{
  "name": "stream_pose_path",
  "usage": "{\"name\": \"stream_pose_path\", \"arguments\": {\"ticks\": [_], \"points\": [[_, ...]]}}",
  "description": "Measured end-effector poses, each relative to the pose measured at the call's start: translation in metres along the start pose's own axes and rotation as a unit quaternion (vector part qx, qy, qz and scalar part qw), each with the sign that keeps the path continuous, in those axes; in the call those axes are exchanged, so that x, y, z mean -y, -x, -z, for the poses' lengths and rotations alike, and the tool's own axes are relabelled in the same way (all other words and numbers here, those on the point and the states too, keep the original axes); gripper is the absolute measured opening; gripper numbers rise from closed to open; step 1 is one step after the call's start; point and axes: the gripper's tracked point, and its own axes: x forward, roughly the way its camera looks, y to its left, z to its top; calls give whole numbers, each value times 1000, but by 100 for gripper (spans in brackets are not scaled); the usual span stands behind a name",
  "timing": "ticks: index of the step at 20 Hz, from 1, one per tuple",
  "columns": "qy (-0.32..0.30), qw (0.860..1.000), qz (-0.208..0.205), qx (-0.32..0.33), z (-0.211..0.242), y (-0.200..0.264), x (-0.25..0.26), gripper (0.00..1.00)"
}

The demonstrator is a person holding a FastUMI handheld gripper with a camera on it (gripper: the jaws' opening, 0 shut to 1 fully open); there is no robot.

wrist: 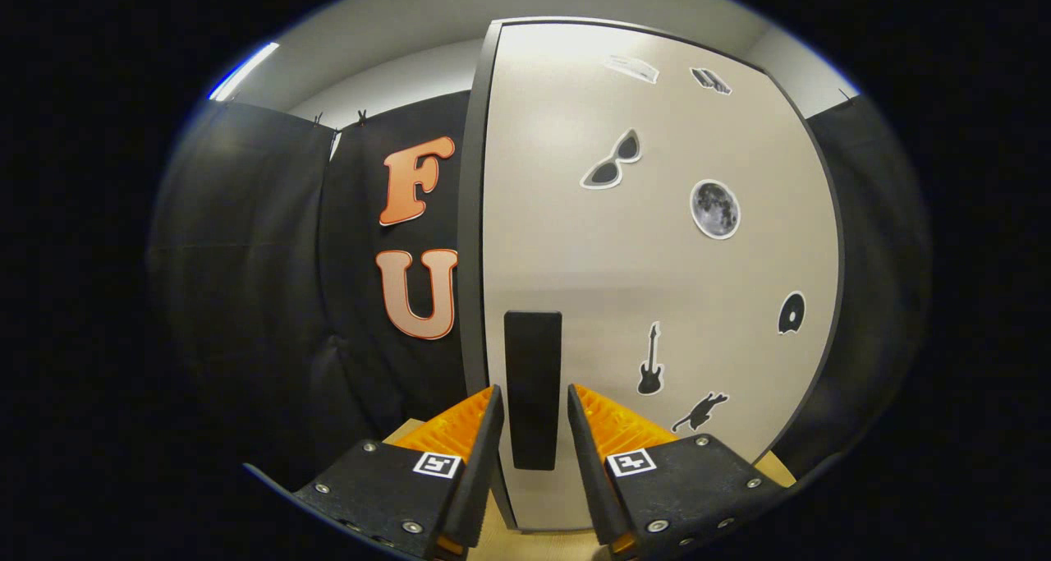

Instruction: Open the shoe cabinet door, grab the shoes and put them into the shoe cabinet, then close the shoe cabinet door.

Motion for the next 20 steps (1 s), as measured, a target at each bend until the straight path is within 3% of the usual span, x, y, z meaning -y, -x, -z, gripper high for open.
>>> {"name": "stream_pose_path", "arguments": {"ticks": [3, 8, 16, 20], "points": [[3, 1000, 7, -3, 4, -11, -2, 39], [-1, 999, 33, -20, 9, -16, -1, 35], [-10, 1000, 13, -22, 10, -17, -2, 19], [0, 1000, 11, -17, 9, -12, -2, 18]]}}
